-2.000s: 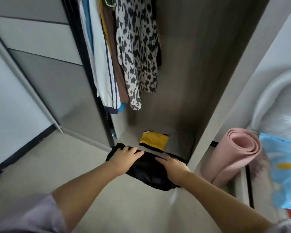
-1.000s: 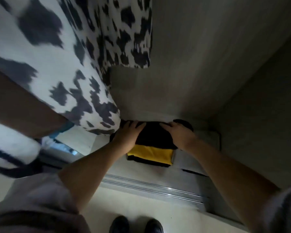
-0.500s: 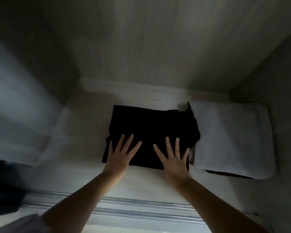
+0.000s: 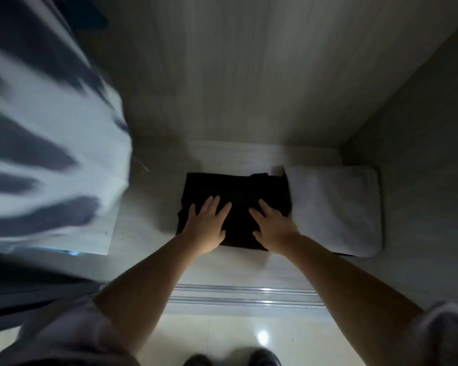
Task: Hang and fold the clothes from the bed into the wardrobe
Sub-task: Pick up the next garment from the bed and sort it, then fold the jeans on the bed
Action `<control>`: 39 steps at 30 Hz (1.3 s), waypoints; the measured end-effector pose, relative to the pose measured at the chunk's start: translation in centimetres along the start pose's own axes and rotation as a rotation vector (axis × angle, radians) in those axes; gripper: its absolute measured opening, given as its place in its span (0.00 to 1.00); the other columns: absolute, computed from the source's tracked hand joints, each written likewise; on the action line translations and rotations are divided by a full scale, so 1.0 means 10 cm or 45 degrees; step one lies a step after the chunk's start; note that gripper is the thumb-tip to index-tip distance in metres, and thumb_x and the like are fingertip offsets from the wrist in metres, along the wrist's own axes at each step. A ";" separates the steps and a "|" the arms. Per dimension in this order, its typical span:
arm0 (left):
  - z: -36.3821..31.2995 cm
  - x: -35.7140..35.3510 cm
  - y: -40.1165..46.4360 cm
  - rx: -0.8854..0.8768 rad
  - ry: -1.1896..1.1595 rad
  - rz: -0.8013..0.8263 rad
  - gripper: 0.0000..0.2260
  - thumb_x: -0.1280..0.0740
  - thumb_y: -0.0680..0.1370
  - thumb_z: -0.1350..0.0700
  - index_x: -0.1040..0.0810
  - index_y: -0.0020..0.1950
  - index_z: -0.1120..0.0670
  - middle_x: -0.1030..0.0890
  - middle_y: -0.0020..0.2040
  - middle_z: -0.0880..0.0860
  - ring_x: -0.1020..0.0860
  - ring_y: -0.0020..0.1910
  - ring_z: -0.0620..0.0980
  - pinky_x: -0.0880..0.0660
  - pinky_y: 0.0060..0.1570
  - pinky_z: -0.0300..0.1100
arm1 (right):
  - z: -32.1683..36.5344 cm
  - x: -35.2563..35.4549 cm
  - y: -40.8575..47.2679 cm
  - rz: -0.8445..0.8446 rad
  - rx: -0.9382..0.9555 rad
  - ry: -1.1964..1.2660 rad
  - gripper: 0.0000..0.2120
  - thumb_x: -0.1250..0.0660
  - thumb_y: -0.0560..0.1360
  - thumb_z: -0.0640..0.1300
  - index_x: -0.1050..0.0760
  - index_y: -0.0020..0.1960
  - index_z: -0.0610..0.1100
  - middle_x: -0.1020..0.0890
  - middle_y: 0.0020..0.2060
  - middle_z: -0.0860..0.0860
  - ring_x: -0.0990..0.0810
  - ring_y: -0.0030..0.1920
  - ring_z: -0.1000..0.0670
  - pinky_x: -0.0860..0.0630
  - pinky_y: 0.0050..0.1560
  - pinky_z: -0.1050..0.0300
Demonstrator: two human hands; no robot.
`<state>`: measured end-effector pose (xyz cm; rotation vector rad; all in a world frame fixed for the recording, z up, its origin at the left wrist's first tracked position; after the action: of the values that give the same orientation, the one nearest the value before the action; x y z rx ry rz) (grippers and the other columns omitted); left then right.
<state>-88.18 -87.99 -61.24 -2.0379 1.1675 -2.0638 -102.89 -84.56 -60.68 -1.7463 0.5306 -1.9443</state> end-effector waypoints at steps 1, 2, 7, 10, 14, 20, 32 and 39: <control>-0.12 0.27 -0.09 0.015 -0.029 -0.056 0.30 0.43 0.81 0.49 0.55 0.79 0.50 0.54 0.79 0.55 0.55 0.78 0.54 0.50 0.73 0.59 | -0.01 0.29 -0.15 -0.079 -0.027 0.046 0.28 0.43 0.81 0.52 0.49 0.78 0.50 0.50 0.77 0.46 0.38 0.72 0.40 0.31 0.64 0.45; -0.23 0.55 -0.18 0.033 -0.053 -0.111 0.28 0.44 0.81 0.49 0.52 0.79 0.50 0.51 0.79 0.56 0.53 0.78 0.54 0.48 0.73 0.57 | -0.01 0.57 -0.30 -0.148 -0.052 0.077 0.26 0.44 0.81 0.51 0.46 0.77 0.48 0.44 0.76 0.44 0.32 0.68 0.40 0.28 0.60 0.47; -0.72 1.90 -0.76 0.033 -0.203 -0.339 0.18 0.43 0.81 0.53 0.33 0.70 0.55 0.27 0.65 0.56 0.28 0.64 0.56 0.28 0.58 0.50 | 0.00 1.75 -1.08 -0.254 -0.130 0.122 0.19 0.47 0.81 0.49 0.35 0.70 0.44 0.25 0.62 0.43 0.23 0.58 0.41 0.24 0.53 0.50; -0.97 2.65 -1.16 0.011 -0.319 -0.410 0.15 0.43 0.80 0.55 0.28 0.65 0.55 0.23 0.60 0.56 0.24 0.59 0.58 0.25 0.53 0.49 | 0.00 2.38 -1.58 -0.272 -0.160 0.116 0.17 0.47 0.81 0.49 0.33 0.68 0.45 0.22 0.59 0.43 0.22 0.57 0.41 0.25 0.50 0.51; -1.14 3.40 -1.54 -0.038 -0.385 -0.399 0.15 0.42 0.80 0.58 0.26 0.64 0.59 0.22 0.59 0.60 0.24 0.59 0.60 0.26 0.58 0.52 | 0.01 3.02 -2.19 -0.281 -0.191 0.126 0.17 0.47 0.81 0.49 0.33 0.66 0.44 0.21 0.58 0.40 0.22 0.58 0.39 0.25 0.50 0.50; -1.42 4.27 -2.26 -0.040 -0.195 -0.402 0.15 0.43 0.80 0.56 0.27 0.65 0.53 0.23 0.62 0.57 0.24 0.60 0.59 0.27 0.59 0.52 | 0.00 3.76 -3.24 -0.381 -0.251 0.201 0.19 0.47 0.81 0.51 0.34 0.69 0.44 0.23 0.60 0.39 0.23 0.59 0.37 0.26 0.53 0.47; -2.86 4.83 -3.08 -0.655 0.109 -0.434 0.10 0.43 0.80 0.54 0.24 0.53 0.57 0.20 0.49 0.59 0.22 0.47 0.59 0.25 0.42 0.47 | -0.46 3.75 -5.24 -0.645 -0.741 0.339 0.18 0.45 0.80 0.52 0.32 0.66 0.45 0.21 0.56 0.42 0.21 0.55 0.39 0.30 0.43 0.52; -4.36 4.49 -3.83 -1.060 0.343 -0.374 0.12 0.46 0.80 0.54 0.23 0.52 0.53 0.19 0.52 0.54 0.22 0.48 0.57 0.31 0.40 0.43 | -0.88 3.05 -6.85 -0.609 -1.175 0.448 0.20 0.46 0.81 0.52 0.36 0.70 0.45 0.21 0.57 0.41 0.22 0.56 0.39 0.26 0.49 0.50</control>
<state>-114.44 -61.65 2.02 -2.3881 2.1912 -2.2725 -119.99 -46.64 2.38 -2.1939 1.4217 -2.6079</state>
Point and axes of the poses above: each hand's wrist, its own y-axis towards the middle knuckle, its own x-axis out of the back of the hand, z = x × y, the point moved 7 cm from there along y, towards the middle knuckle
